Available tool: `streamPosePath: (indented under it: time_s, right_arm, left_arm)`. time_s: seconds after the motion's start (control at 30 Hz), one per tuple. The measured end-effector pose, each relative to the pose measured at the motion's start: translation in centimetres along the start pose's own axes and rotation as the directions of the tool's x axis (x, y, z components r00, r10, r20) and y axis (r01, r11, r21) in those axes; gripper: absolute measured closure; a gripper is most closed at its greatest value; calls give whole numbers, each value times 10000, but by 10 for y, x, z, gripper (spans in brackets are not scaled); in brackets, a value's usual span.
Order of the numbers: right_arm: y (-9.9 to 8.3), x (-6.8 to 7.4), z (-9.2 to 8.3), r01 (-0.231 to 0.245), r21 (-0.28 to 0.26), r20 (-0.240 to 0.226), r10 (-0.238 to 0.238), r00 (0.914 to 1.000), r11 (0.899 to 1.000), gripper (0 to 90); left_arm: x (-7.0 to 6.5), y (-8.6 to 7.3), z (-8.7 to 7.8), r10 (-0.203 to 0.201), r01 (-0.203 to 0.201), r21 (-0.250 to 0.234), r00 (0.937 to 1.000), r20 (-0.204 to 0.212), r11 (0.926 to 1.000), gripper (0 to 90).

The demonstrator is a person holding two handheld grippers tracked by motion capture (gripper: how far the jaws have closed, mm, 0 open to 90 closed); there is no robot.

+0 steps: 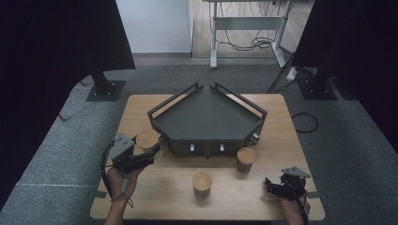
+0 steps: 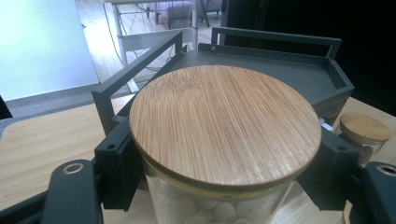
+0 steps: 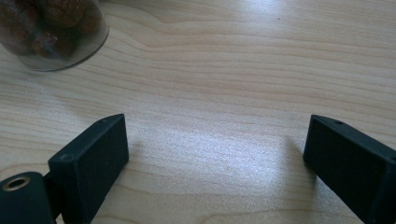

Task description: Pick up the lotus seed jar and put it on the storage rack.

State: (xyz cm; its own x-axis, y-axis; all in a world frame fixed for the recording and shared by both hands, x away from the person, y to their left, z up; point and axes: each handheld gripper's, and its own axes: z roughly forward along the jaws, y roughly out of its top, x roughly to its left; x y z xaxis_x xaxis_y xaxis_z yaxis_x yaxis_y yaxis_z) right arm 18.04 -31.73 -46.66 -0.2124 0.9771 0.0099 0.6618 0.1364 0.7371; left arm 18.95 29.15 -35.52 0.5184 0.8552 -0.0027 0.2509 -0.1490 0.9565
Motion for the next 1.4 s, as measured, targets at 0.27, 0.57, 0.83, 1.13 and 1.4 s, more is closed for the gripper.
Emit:
streamPosePath:
  time_s: [0.27,0.57,0.83,1.13,1.4]
  right_arm:
    - [0,0,0,3,0,-5,-3,10000,10000,60]
    - [0,0,0,19,2,-21,-19,10000,10000,60]
    - [0,0,0,36,-3,-36,-36,10000,10000,60]
    - [0,0,0,36,-2,-44,-36,10000,10000,60]
    - [0,0,0,26,2,-44,-26,10000,10000,60]
  left_arm:
    - [0,6,5,73,-73,-41,10000,-42,10000,256]
    - [0,10,13,81,-81,-63,10000,-52,9999,256]
    - [1,15,20,122,-122,-64,9999,-47,9999,256]
    - [1,24,31,210,-211,-87,9997,-105,9997,257]
    - [1,29,42,198,-200,-84,9997,-149,9998,257]
